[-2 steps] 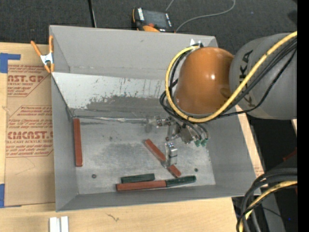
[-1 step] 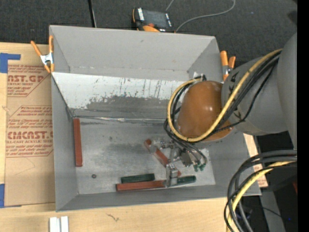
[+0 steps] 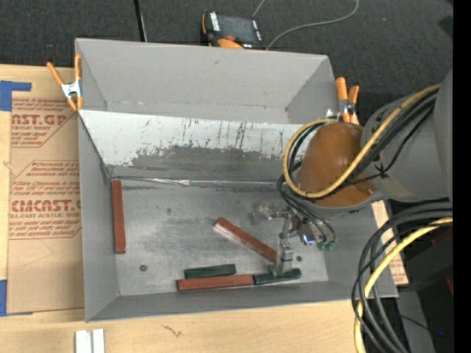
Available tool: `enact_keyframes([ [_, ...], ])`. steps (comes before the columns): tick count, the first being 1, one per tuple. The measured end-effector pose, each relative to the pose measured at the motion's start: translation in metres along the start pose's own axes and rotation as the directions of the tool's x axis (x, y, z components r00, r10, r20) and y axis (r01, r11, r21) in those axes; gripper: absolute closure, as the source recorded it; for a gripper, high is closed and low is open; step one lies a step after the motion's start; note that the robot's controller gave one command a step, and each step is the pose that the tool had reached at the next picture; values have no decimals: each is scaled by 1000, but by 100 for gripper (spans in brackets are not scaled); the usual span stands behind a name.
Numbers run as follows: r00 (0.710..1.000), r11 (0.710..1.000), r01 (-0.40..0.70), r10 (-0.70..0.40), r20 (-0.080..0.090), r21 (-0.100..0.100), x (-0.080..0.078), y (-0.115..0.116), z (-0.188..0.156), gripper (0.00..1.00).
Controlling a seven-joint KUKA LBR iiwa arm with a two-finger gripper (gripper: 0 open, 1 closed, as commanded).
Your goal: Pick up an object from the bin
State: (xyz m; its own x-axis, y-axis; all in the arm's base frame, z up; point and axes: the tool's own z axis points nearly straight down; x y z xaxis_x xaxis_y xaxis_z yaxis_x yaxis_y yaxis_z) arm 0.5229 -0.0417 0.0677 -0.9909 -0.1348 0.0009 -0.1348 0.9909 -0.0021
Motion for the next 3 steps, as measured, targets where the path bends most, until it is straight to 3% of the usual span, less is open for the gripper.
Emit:
enact_keyframes([
  [1,1000,1000,5,-5,1,-3,-1,4,-2,100],
  [2,1000,1000,-14,14,11,0,2,2,-138,100],
  [3,1000,1000,-14,14,3,-2,3,2,-134,0],
])
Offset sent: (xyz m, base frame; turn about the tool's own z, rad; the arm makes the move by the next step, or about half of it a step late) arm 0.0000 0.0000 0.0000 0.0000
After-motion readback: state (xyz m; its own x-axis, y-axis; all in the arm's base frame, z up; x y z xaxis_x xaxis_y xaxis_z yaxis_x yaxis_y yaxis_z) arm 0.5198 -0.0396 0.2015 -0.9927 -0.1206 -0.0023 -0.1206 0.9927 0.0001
